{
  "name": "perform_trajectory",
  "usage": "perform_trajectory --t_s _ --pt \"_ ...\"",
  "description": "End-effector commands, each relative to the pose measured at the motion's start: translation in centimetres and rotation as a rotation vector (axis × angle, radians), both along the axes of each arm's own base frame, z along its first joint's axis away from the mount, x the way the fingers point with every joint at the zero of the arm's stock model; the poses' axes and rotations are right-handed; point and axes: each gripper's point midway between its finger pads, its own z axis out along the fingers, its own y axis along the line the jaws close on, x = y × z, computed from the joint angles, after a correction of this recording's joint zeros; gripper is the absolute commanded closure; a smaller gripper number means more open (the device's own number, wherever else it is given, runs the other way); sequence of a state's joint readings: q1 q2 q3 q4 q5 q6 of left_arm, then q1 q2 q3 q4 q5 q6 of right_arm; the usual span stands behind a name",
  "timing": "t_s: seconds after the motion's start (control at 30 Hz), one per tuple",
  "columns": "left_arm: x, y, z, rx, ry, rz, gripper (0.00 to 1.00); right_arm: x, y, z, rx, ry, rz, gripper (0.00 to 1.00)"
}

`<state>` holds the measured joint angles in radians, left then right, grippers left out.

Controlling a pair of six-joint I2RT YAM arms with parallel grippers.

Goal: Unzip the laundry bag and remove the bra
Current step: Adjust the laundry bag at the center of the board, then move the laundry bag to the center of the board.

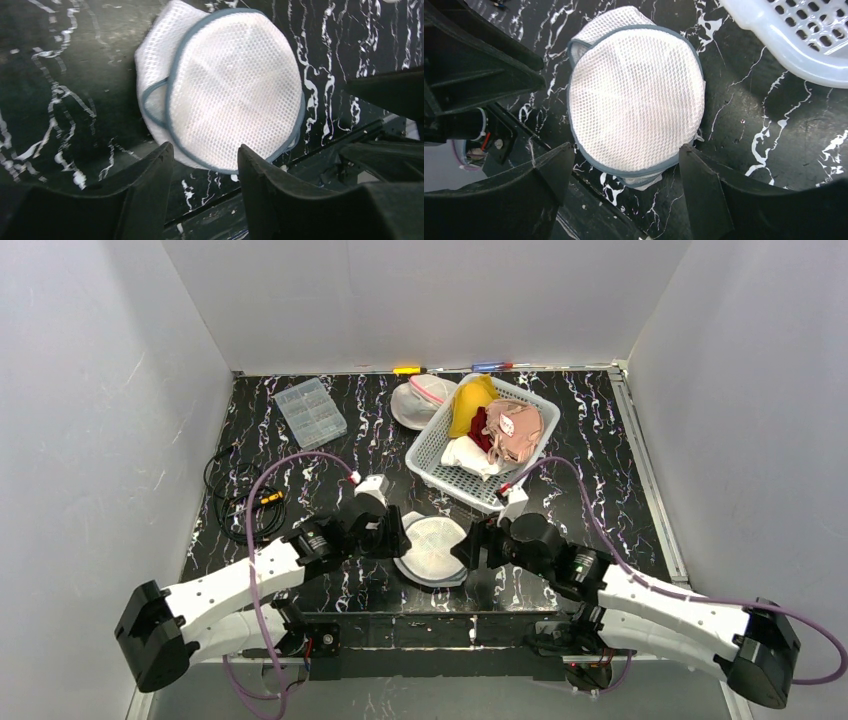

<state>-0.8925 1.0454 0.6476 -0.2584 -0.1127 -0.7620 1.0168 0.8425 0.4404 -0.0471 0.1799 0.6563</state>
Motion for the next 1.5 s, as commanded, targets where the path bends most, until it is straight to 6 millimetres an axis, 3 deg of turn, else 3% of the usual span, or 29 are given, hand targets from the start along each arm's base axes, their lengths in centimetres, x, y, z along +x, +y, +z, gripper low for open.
perform_trajectory --t_s 0.0,0.1,0.47,0.73,0.87,1.1,1.2,1.47 --pt "-0.2 4.7 -0.7 0.152 0.027 0.137 0.49 -0.3 -1.2 1.8 0.013 -0.038 -0.014 0.15" --pt "-0.3 5.1 -1.6 0.148 0.063 0.13 0.42 -0.8 -1.5 1.3 0.031 -0.021 -0.013 0.14" --pt "0.9 2.1 -2.7 0.038 0.081 0.059 0.36 -1.9 -1.1 0.6 0.096 0.034 0.01 0.15" --pt "1.2 1.8 -5.5 0.101 0.147 0.056 0.36 -2.1 -0.9 0.2 0.097 0.047 0.018 0.15" --pt "1.2 1.9 -6.5 0.111 0.168 0.06 0.42 -2.1 -0.8 0.3 0.098 0.044 0.022 0.15" --pt "1.2 1.6 -6.8 0.085 0.167 0.061 0.67 -2.1 -0.7 0.1 0.094 0.046 0.024 0.14" --pt "1.1 1.7 -7.1 0.082 0.17 0.064 0.72 -2.0 -0.7 0.0 0.093 0.046 0.023 0.15" --pt "0.6 1.9 -8.0 0.095 0.203 0.074 0.54 -2.0 -0.7 -0.2 0.087 0.048 0.023 0.14"
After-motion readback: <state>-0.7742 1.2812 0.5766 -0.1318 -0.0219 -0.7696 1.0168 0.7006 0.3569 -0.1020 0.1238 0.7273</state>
